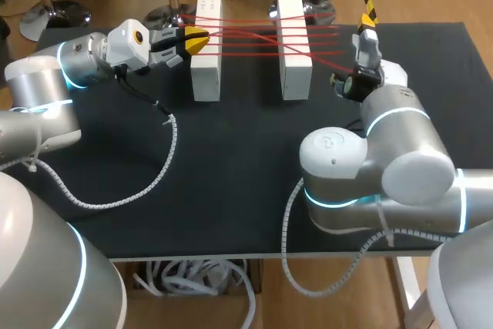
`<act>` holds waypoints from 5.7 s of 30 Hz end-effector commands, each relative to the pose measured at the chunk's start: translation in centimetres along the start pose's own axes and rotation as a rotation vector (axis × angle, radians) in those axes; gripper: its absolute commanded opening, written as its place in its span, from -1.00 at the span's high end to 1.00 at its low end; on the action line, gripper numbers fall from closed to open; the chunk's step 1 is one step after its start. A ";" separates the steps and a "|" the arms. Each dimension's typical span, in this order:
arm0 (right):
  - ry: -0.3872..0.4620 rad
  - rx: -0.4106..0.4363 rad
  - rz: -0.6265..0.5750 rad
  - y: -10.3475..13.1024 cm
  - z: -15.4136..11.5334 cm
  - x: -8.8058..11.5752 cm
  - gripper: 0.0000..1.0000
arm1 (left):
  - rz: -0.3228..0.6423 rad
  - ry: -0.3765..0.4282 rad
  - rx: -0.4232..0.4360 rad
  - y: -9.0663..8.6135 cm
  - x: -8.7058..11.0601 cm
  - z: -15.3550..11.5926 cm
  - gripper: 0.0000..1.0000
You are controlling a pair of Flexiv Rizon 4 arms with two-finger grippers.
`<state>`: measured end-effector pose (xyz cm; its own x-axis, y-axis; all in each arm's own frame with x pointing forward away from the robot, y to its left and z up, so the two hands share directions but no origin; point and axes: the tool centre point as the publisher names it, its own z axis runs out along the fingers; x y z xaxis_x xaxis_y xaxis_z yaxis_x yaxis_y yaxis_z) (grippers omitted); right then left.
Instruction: Grab the tape and strap the tape.
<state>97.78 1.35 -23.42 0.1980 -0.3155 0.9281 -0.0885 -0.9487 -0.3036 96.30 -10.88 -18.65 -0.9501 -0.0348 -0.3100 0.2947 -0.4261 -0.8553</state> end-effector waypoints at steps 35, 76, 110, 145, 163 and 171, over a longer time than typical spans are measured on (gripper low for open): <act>-0.012 -0.036 0.002 3.2 -0.1 1.8 -0.13 | 0.001 0.001 0.002 0.1 0.0 -0.1 1.00; -0.041 0.010 -0.012 1.6 -1.3 0.9 0.20 | 0.001 0.001 0.002 0.1 0.0 -0.1 1.00; -0.061 0.027 -0.031 1.1 -2.4 -0.1 0.24 | 0.001 0.001 0.002 0.1 0.0 -0.1 1.00; -0.029 -0.004 -0.174 -0.1 -1.5 0.9 1.00 | 0.001 0.001 0.002 0.1 0.0 -0.1 1.00; 0.108 -0.069 -0.771 -0.6 -2.7 2.3 1.00 | 0.001 0.001 0.002 0.1 0.0 -0.1 1.00; 0.108 -0.069 -0.771 -0.6 -2.7 2.3 1.00 | 0.001 0.001 0.002 0.1 0.0 -0.1 1.00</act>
<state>95.72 1.12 -20.74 0.1261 0.4388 0.8897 -0.0251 -0.8951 0.4451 96.30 -10.89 -18.65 -0.9501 -0.0348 -0.3101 0.2947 -0.4262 -0.8553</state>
